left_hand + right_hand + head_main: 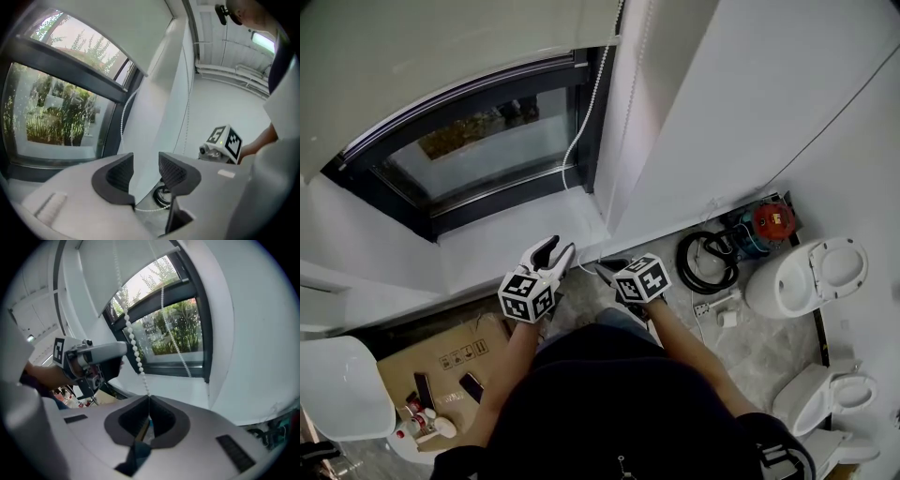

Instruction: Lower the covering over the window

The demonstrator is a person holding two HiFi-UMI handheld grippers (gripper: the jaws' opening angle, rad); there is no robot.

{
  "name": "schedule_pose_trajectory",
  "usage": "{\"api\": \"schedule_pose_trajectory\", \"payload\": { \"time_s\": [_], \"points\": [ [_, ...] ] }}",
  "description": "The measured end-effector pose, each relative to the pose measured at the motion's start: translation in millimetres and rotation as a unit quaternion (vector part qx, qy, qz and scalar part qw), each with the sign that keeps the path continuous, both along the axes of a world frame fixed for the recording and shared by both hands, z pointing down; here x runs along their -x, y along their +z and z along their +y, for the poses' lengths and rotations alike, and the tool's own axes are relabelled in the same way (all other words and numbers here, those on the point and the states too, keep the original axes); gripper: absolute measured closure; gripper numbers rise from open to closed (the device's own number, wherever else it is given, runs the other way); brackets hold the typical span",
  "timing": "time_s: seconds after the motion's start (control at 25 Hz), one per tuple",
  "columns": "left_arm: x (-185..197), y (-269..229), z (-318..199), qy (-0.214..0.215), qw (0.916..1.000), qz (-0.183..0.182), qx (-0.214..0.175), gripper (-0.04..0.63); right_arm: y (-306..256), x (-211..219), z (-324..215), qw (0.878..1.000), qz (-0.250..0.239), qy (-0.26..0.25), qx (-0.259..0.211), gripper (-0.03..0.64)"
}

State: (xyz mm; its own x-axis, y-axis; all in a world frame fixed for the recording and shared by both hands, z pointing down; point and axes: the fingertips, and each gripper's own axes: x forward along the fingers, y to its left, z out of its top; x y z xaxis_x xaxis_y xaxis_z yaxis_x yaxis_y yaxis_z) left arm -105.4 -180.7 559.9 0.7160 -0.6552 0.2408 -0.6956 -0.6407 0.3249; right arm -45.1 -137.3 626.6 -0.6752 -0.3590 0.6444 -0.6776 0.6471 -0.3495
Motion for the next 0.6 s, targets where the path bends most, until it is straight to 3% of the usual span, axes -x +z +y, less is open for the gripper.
{"api": "schedule_pose_trajectory", "payload": {
  "time_s": [0.4,0.6],
  "points": [
    [-13,-68,-10,0.017,0.9967,0.037,-0.071,0.443,0,6,1,1.000,0.004,-0.010,0.000,0.603],
    [-30,-108,-11,0.050,0.9911,0.070,-0.102,0.443,1,7,1,1.000,0.006,-0.012,0.000,0.603]
  ]
}}
